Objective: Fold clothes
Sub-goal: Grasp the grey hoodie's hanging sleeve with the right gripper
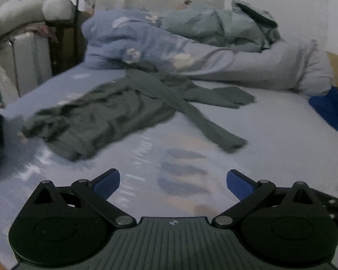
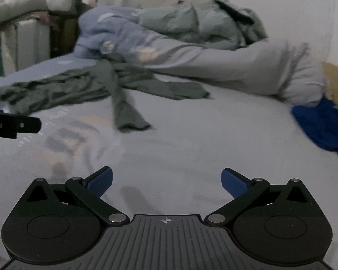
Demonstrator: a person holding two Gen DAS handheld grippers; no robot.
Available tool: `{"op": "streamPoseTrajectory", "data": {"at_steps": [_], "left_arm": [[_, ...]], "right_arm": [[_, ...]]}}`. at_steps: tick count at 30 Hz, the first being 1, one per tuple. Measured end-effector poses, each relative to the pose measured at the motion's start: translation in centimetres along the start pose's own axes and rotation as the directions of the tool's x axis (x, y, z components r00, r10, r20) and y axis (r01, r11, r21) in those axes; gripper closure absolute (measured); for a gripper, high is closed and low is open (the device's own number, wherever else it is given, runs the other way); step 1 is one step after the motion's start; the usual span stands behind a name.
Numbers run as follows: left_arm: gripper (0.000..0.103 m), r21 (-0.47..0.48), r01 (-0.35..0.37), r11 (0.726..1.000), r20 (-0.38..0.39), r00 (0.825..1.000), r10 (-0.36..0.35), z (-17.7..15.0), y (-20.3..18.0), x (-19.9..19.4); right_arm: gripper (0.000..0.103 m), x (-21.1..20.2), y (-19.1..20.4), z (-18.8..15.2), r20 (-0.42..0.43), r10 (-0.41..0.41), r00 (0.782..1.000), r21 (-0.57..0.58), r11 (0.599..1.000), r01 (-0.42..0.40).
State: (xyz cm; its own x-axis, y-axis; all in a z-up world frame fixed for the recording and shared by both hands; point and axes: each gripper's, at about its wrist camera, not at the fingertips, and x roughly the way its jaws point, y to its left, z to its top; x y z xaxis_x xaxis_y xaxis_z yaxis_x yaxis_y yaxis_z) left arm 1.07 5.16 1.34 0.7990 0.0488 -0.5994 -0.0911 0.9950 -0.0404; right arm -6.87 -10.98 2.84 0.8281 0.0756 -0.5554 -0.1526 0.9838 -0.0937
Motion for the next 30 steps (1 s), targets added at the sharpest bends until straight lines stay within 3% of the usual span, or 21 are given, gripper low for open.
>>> {"op": "streamPoseTrajectory", "data": {"at_steps": [5,8,10,12,20,21,23,25,27,30], "left_arm": [[0.000,-0.051,-0.054,0.997,0.000,0.999,0.054,2.5,2.1,1.4],[0.000,-0.073,-0.077,0.994,0.055,0.995,0.081,3.4,2.8,2.2],[0.000,-0.120,-0.082,0.989,0.073,0.993,0.091,3.0,3.6,2.5],[0.000,-0.169,-0.073,0.983,0.031,0.996,0.079,2.9,4.4,3.2],[0.000,-0.211,-0.063,0.975,0.000,0.998,0.065,2.9,6.1,4.5],[0.000,-0.220,-0.066,0.973,0.002,0.998,0.068,2.8,6.3,4.6],[0.000,-0.234,-0.075,0.969,-0.009,0.997,0.075,2.8,6.7,5.1],[0.000,-0.250,-0.073,0.966,-0.026,0.997,0.069,2.7,6.8,5.3],[0.000,-0.254,-0.072,0.964,-0.033,0.997,0.066,2.7,6.9,5.3],[0.000,-0.240,-0.078,0.968,-0.025,0.997,0.075,2.7,6.8,5.1]], "right_arm": [[0.001,3.1,1.3,2.9,0.011,0.082,0.997,-0.019,0.996,-0.082],[0.002,6.2,2.4,4.6,0.019,0.109,0.994,-0.015,0.994,-0.108],[0.014,8.3,3.5,5.3,0.020,0.116,0.993,-0.047,0.992,-0.115],[0.026,10.5,4.7,5.9,0.012,0.128,0.992,-0.077,0.989,-0.127],[0.044,17.6,8.3,6.9,-0.049,0.126,0.991,-0.201,0.971,-0.133],[0.052,18.4,8.4,7.0,-0.065,0.113,0.991,-0.190,0.974,-0.124],[0.056,19.0,8.2,7.1,-0.061,0.113,0.992,-0.167,0.979,-0.121],[0.076,19.4,8.3,7.2,-0.066,0.105,0.992,-0.176,0.978,-0.115],[0.088,19.3,8.1,7.1,-0.066,0.088,0.994,-0.180,0.979,-0.098],[0.093,18.0,6.8,7.3,-0.057,0.086,0.995,-0.140,0.986,-0.093]]}}
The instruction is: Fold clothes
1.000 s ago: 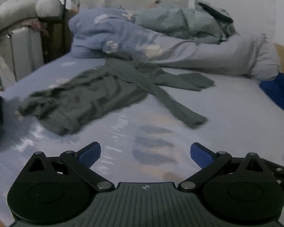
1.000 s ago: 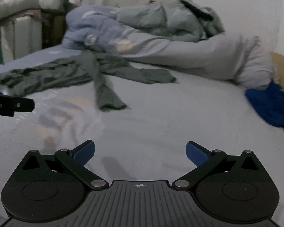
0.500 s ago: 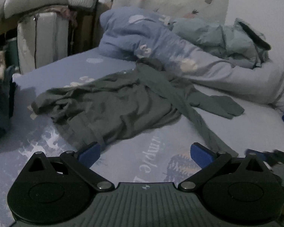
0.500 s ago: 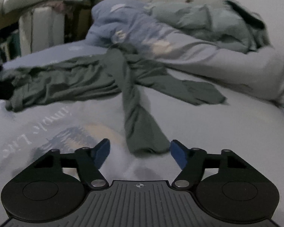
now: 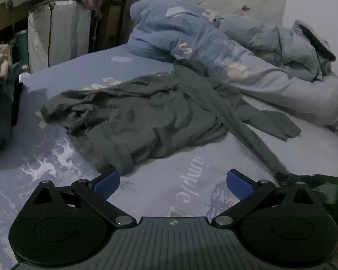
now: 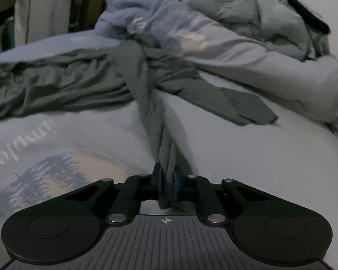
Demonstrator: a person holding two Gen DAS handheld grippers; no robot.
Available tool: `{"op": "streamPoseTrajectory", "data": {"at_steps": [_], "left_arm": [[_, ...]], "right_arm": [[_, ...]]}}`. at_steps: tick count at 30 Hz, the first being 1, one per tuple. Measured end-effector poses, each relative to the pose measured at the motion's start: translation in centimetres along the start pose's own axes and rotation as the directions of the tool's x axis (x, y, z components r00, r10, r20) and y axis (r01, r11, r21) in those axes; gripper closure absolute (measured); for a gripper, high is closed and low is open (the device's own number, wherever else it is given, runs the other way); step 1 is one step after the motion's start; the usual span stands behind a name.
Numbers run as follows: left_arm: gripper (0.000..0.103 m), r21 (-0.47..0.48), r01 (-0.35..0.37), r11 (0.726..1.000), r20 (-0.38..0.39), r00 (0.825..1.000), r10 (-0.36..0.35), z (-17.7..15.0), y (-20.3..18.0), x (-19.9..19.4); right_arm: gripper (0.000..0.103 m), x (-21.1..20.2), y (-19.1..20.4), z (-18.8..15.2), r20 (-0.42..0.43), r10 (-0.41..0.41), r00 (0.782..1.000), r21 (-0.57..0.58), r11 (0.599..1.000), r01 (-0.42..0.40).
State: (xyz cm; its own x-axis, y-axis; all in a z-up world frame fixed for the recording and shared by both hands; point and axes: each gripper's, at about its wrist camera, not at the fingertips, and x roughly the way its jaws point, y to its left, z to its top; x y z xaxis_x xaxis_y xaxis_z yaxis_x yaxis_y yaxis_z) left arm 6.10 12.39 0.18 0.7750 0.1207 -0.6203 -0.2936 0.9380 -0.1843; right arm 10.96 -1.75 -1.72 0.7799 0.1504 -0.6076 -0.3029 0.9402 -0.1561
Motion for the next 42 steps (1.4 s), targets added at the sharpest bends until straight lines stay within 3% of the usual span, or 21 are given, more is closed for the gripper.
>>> {"op": "streamPoseTrajectory", "data": {"at_steps": [6,13,22,28,33,36,39,42], "left_arm": [[0.000,-0.005,-0.001,1.000,0.009,1.000,0.001,0.1,0.2,-0.5],[0.000,0.000,0.018,1.000,0.030,0.999,-0.018,0.2,-0.1,-0.9],[0.000,0.085,0.121,0.989,0.063,0.990,-0.127,-0.3,-2.6,-1.4],[0.000,0.115,0.214,0.970,0.065,0.973,-0.222,-0.7,-4.1,-1.5],[0.000,0.118,0.262,0.958,0.060,0.961,-0.271,-1.1,-5.2,-1.2],[0.000,0.113,0.284,0.952,0.054,0.955,-0.292,-1.4,-5.6,-1.0],[0.000,0.093,0.314,0.945,0.045,0.947,-0.319,-1.7,-6.1,-0.9],[0.000,0.080,0.339,0.937,0.033,0.939,-0.343,-2.2,-6.8,-0.8]], "right_arm": [[0.094,-5.0,-4.2,0.0,0.046,-0.021,0.999,0.042,0.999,0.019],[0.094,-9.1,-11.8,-1.9,0.022,-0.154,0.988,0.085,0.985,0.152],[0.095,-13.2,-22.3,-5.5,-0.022,-0.346,0.938,0.071,0.935,0.347],[0.095,-14.9,-30.1,-8.5,-0.064,-0.466,0.883,0.102,0.877,0.470],[0.095,-15.7,-36.3,-11.4,-0.123,-0.556,0.822,0.112,0.815,0.568],[0.095,-16.4,-40.1,-13.3,-0.160,-0.605,0.780,0.122,0.772,0.624],[0.095,-17.1,-43.8,-14.9,-0.198,-0.666,0.719,0.136,0.708,0.693],[0.095,-17.8,-47.4,-16.5,-0.230,-0.701,0.676,0.140,0.663,0.735]]}}
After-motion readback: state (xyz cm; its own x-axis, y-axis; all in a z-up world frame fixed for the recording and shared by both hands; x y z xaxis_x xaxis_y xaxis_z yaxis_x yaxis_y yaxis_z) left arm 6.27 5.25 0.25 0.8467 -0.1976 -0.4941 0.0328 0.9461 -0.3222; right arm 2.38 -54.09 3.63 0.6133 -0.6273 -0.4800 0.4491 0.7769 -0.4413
